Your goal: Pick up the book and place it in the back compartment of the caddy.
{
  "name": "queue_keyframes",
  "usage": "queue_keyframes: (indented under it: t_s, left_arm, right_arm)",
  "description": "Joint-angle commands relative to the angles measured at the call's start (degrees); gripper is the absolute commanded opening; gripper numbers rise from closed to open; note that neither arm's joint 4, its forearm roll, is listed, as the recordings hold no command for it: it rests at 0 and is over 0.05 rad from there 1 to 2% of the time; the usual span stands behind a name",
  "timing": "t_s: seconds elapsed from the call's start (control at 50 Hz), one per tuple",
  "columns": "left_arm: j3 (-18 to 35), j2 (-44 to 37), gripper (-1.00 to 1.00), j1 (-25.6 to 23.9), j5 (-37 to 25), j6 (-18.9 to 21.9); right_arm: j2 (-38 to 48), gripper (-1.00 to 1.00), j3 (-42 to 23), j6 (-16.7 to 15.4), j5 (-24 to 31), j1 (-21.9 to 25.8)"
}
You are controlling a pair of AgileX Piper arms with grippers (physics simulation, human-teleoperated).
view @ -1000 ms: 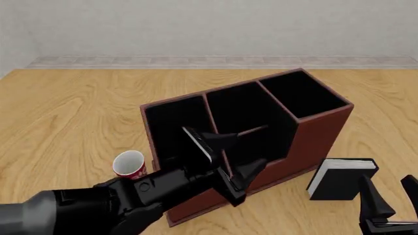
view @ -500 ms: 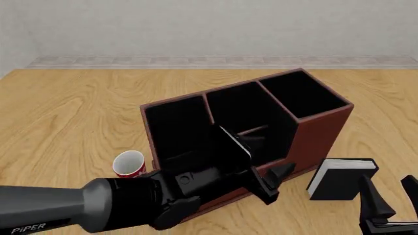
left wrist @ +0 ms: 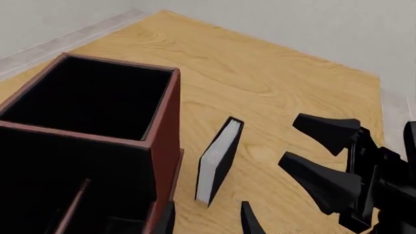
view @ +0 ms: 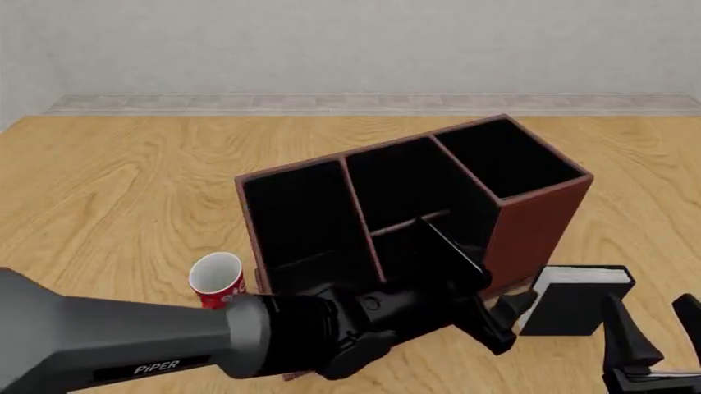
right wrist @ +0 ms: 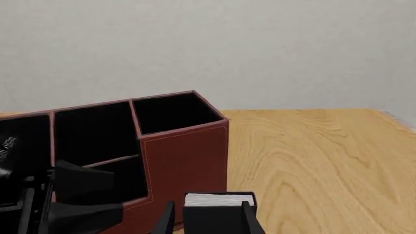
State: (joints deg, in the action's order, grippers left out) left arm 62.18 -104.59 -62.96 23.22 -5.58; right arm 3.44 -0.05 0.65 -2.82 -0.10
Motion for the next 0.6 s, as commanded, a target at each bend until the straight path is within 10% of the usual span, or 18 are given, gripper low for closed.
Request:
queue_keyframes:
  t_s: [0.02, 0.6]
  left_arm:
    - [3.98, -3.60, 1.00, -0.99, -1.96, 1.02]
    - [13.77, -10.26, 1.00, -0.03, -5.81, 3.50]
  right_arm:
    - [1.07, 1.00, 0.01, 0.53, -0.68, -0.04]
    - [1.03, 1.00, 0.02, 0.36, -0.79, 0.00]
